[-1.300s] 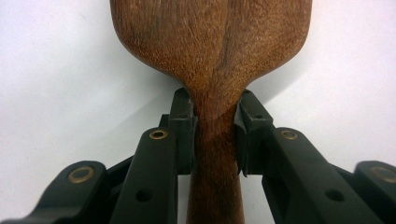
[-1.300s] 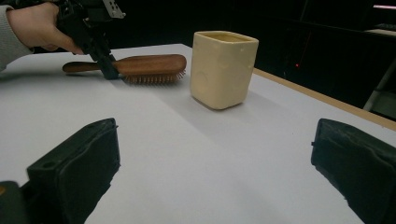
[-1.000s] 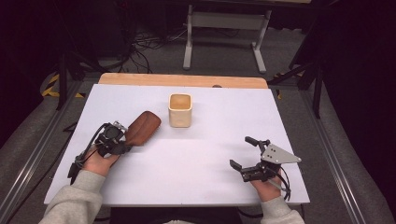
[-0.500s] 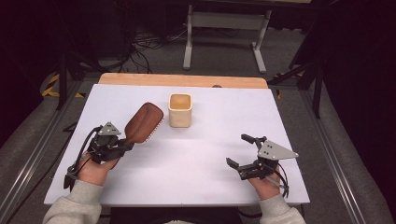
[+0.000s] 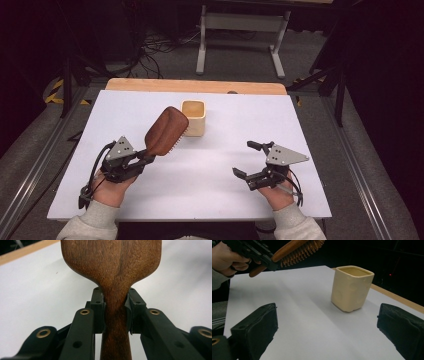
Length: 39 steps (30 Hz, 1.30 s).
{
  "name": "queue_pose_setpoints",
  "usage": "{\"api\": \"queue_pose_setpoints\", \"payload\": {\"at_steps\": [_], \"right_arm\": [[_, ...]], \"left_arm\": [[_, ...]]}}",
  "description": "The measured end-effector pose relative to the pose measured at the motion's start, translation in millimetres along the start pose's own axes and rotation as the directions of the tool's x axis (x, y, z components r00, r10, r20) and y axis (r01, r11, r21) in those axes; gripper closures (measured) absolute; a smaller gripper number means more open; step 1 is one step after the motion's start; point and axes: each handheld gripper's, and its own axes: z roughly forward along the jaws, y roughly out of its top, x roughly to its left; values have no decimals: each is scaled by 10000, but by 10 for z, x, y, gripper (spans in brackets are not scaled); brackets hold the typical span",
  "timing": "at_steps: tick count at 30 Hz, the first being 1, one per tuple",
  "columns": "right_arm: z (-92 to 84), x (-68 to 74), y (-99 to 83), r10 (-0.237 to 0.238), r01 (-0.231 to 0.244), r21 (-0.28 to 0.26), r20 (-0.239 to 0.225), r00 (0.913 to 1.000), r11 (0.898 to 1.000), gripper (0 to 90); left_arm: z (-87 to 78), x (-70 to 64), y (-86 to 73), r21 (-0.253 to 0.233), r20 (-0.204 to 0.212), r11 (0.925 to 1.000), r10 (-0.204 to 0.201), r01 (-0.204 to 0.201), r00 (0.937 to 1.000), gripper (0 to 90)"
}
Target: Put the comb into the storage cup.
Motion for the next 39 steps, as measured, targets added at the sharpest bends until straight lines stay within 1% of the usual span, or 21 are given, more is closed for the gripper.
{"api": "queue_pose_setpoints", "payload": {"at_steps": [3,5,7,10,13,15,21,26,28,30,36,39], "right_arm": [[35,13,33,-31,32,47,-137,9999,10000,38],[62,23,52,35,-33,104,-273,9996,9999,38],[85,30,71,57,-50,184,-406,9992,9998,39],[128,51,114,17,-1,313,-531,9986,9995,41],[175,68,155,48,-22,356,-738,9973,9994,40],[215,82,186,65,-29,402,-899,9959,9992,39],[311,99,284,84,-18,563,-1162,9932,9984,34],[419,103,391,345,-247,682,-1474,9885,9974,25],[462,104,428,401,-288,741,-1552,9871,9968,21],[525,109,470,446,-308,842,-1673,9849,9960,20],[700,117,528,669,-446,1245,-1815,9811,9912,15],[764,112,534,832,-581,1415,-1783,9805,9882,12]], "left_arm": [[14,-55,4,-251,129,9996,112,-109,9999,730],[25,-104,2,-526,199,9983,268,-257,9994,730],[41,-151,4,-704,226,9968,404,-387,9989,730],[71,-207,4,-846,292,9950,564,-538,9980,730],[118,-250,1,-1030,488,9934,551,-499,9973,730],[148,-277,-1,-1070,569,9928,604,-541,9965,730],[230,-350,-1,-1075,713,9918,777,-697,9944,730],[299,-409,-13,-994,727,9913,943,-869,9929,730],[319,-429,-19,-955,760,9916,947,-873,9926,729],[333,-447,-24,-938,751,9908,1048,-976,9917,729],[360,-495,-38,-898,747,9899,1167,-1099,9903,729],[376,-508,-42,-919,780,9894,1193,-1121,9898,729]]}}
